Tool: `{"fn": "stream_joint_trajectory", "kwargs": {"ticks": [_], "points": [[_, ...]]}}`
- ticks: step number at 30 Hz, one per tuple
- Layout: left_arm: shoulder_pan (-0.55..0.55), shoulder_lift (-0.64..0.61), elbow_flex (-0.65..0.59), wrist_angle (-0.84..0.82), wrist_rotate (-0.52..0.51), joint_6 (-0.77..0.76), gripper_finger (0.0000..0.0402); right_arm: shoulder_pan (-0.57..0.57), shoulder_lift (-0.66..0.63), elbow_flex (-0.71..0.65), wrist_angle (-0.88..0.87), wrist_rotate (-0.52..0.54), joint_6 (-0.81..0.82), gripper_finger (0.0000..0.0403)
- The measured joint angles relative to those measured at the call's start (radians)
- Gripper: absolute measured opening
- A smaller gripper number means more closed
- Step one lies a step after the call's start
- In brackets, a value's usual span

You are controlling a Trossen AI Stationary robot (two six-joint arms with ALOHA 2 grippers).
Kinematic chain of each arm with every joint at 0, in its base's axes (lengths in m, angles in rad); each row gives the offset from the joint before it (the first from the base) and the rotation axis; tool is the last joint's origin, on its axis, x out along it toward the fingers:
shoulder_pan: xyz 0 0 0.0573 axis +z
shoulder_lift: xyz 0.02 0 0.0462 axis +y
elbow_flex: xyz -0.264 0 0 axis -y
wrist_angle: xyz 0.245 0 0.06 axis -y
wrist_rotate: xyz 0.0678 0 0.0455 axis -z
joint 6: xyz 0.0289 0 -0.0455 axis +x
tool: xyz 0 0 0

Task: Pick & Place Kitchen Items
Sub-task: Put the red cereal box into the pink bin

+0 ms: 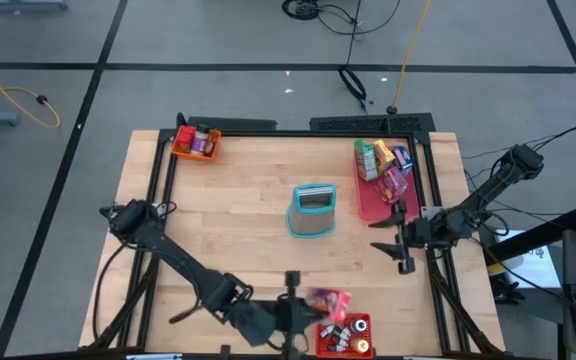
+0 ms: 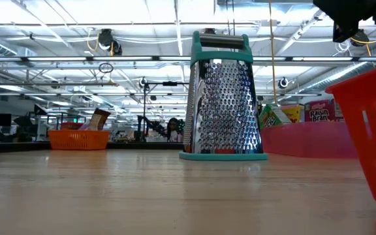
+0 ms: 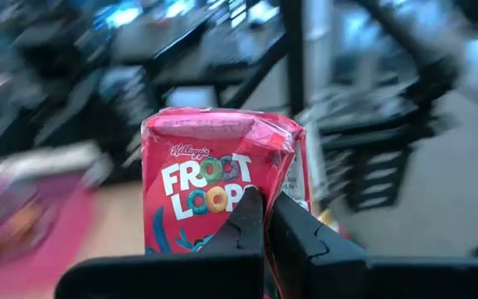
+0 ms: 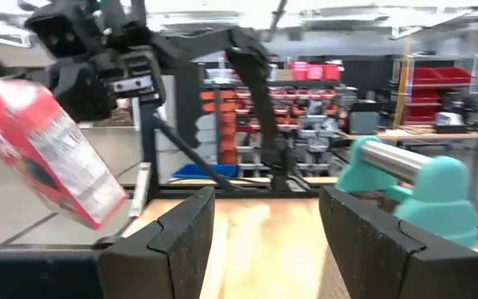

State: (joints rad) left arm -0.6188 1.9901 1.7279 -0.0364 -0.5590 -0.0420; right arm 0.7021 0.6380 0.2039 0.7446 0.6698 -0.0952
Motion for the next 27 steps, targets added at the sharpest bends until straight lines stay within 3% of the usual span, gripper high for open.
{"fn": "stream_joint_trajectory", "kwargs": {"ticks": [4, 13, 27], "points": [[0.029, -0.001, 0.000, 0.112, 0.160, 0.091, 0.0000, 0.000, 0.001, 0.000, 0.001, -0.083, -0.002, 0.0210], [0.121, -0.001, 0.000, 0.237, 0.400, 0.139, 0.0000, 0.000, 0.062, 0.000, 0.107, -0.256, -0.050, 0.0210], [0.201, -0.001, -0.052, 0.355, 0.498, 0.153, 0.0000, 0.000, 0.184, 0.000, 0.300, -0.388, -0.074, 0.0210]]}}
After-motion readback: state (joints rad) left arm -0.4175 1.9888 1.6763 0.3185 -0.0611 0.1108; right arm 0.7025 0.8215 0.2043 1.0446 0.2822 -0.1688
